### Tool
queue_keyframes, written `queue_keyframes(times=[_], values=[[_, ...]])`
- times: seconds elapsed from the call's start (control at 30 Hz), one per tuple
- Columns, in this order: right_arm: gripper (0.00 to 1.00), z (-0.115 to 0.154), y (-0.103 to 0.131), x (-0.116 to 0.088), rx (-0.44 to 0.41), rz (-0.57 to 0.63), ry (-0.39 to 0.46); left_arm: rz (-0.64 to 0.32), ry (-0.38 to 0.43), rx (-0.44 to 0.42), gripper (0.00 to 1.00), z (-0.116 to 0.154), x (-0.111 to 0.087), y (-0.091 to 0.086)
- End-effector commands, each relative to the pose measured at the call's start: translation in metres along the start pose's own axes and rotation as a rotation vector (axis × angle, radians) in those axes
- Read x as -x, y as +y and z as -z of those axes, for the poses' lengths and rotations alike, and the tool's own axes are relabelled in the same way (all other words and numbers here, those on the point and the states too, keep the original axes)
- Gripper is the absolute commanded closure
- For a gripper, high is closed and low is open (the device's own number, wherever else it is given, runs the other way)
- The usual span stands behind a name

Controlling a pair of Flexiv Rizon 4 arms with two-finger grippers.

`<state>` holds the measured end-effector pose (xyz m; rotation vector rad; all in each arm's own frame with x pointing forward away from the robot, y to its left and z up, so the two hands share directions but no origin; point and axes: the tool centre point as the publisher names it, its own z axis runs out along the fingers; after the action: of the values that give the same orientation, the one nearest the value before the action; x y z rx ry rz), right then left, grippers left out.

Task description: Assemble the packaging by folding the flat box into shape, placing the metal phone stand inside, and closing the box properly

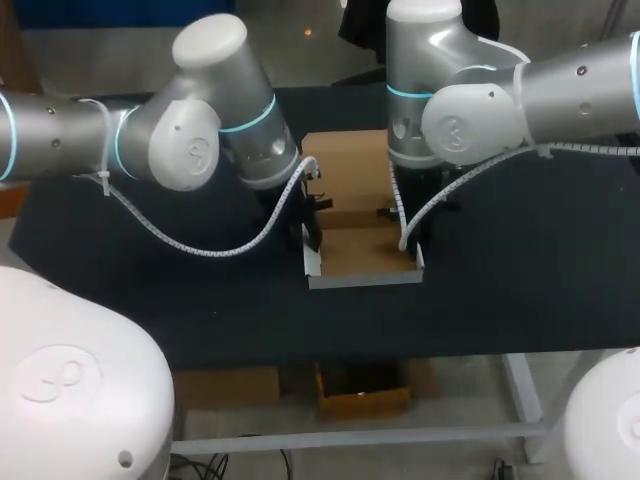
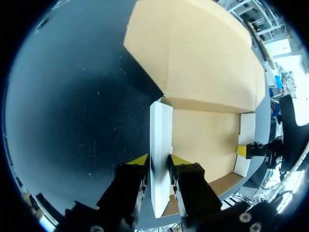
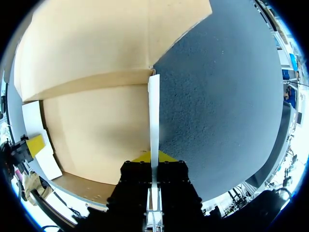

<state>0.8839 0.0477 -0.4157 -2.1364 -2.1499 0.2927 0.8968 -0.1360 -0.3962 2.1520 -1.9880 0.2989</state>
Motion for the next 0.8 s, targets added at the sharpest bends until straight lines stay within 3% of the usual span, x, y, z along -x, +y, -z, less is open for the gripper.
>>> queue_keyframes(times=[0.03,0.1,0.8], values=[[1.00,0.000,0.000,0.000,-0.003,0.000,-0.002,0.009,-0.014,0.002,0.80,0.002,0.001,0.001],[1.00,0.000,0.000,0.000,-0.003,0.000,-0.002,0.009,-0.016,0.009,0.86,0.000,0.002,0.000],[1.00,0.000,0.000,0.000,-0.003,0.000,-0.002,0.013,-0.052,0.028,0.83,-0.011,0.003,0.002]])
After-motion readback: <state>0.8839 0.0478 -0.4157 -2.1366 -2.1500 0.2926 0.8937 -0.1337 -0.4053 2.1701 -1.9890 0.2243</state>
